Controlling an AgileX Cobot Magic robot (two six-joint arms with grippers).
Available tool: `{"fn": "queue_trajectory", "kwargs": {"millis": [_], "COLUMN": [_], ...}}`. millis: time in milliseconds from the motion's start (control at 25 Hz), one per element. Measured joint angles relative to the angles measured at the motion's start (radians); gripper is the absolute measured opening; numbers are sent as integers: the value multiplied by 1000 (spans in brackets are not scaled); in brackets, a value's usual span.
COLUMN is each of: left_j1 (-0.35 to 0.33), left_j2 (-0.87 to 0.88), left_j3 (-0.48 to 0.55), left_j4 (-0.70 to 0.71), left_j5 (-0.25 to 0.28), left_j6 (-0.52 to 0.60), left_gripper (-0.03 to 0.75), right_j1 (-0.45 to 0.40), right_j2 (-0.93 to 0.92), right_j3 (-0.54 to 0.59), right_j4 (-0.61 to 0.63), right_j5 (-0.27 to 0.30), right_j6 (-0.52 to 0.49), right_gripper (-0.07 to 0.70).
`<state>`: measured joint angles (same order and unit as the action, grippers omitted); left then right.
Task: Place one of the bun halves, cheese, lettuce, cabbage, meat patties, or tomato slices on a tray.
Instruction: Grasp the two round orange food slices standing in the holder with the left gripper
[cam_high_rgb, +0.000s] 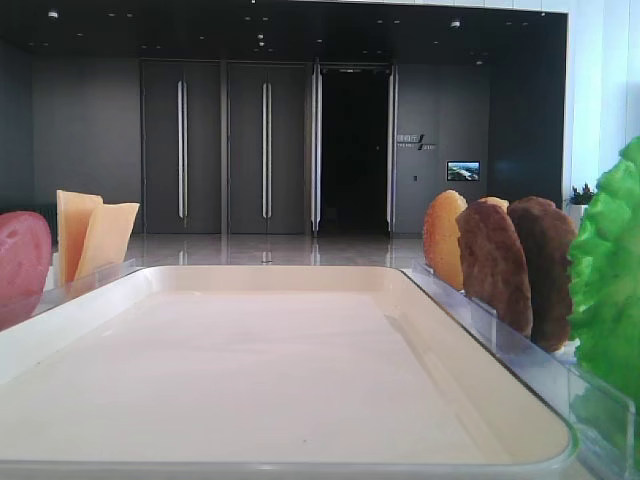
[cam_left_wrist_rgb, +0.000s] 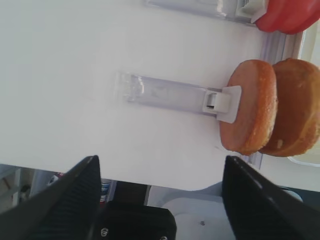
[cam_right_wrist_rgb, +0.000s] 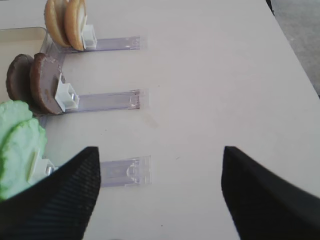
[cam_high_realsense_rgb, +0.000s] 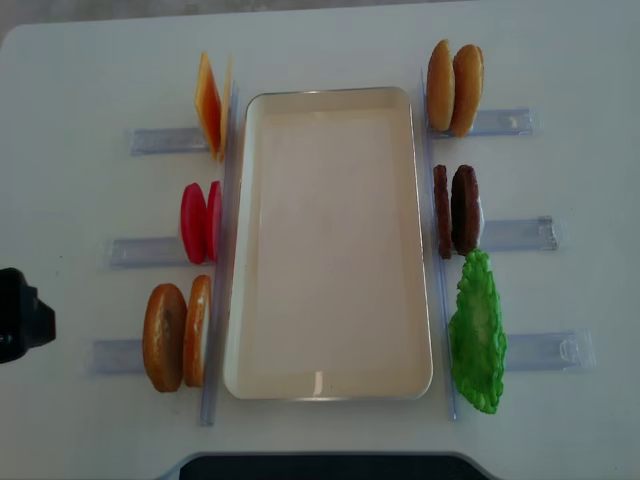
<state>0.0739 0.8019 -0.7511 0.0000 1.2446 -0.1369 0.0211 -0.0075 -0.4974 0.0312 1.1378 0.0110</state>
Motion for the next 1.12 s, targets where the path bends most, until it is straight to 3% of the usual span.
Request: {"fn": "queue_trajectory", "kwargs": {"millis": [1120], "left_j1": [0], "left_j2": [2], "left_j3": [0], "left_j4": [-150], "left_j5": [0], "left_j6": [38], "left_gripper": [576], "right_j1": [0], "right_j2": [0], "right_j3": [0], "right_j4": [0], "right_j5": [0], "right_j6": [0], "right_gripper": [514]}}
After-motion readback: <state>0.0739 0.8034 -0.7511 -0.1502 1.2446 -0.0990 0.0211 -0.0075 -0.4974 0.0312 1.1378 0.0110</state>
